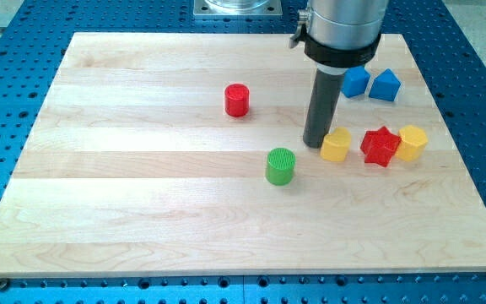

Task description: Move the green circle and red circle diagonal to each other

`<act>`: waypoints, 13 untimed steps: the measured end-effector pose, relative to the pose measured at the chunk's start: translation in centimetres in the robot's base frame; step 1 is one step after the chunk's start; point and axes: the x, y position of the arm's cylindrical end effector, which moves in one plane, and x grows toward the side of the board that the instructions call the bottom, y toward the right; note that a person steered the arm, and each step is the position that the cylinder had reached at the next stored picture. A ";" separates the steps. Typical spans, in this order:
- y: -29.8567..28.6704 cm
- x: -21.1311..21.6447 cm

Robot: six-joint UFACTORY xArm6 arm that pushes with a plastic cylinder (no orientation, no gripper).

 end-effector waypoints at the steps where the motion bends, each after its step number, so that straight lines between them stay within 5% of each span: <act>1: 1.2 0.0; 3: -2.1 0.5; 5: -6.8 5.7; 8: -16.1 -9.3; 9: -11.0 -8.0; 10: -7.9 -1.3; 12: -6.7 -4.1; 13: -4.8 -0.2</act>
